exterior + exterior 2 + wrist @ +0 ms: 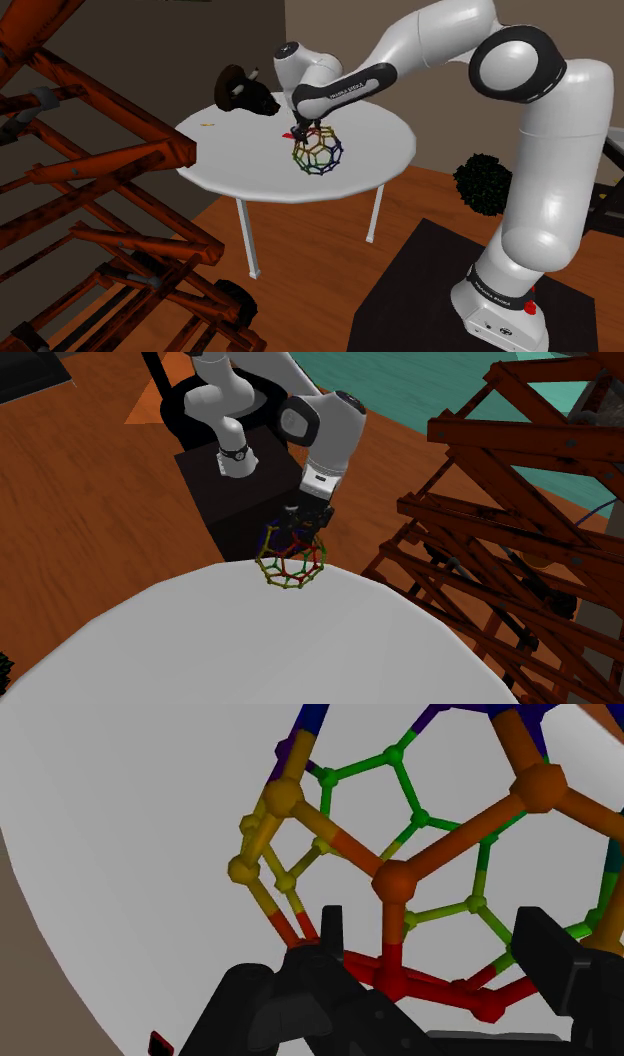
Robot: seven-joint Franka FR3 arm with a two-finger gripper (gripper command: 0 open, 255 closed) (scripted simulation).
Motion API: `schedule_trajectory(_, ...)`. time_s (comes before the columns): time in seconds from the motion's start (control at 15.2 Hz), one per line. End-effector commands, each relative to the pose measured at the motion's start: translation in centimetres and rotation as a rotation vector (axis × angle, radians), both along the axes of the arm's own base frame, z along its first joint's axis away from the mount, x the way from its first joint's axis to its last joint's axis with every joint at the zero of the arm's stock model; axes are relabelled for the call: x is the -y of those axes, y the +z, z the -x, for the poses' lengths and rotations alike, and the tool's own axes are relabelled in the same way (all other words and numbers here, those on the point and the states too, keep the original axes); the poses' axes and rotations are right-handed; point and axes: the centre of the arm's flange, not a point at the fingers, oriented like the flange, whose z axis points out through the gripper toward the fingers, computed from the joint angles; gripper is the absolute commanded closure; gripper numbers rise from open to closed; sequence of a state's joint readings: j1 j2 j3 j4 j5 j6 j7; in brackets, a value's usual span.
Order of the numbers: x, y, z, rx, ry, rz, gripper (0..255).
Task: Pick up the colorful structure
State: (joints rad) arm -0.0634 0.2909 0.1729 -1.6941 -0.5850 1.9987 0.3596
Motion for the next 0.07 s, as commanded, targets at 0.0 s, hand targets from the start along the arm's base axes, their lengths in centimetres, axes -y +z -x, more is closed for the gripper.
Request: schedule_trajectory(0.0,0.04,0.41,0.01,0.001,0.000,0.000,255)
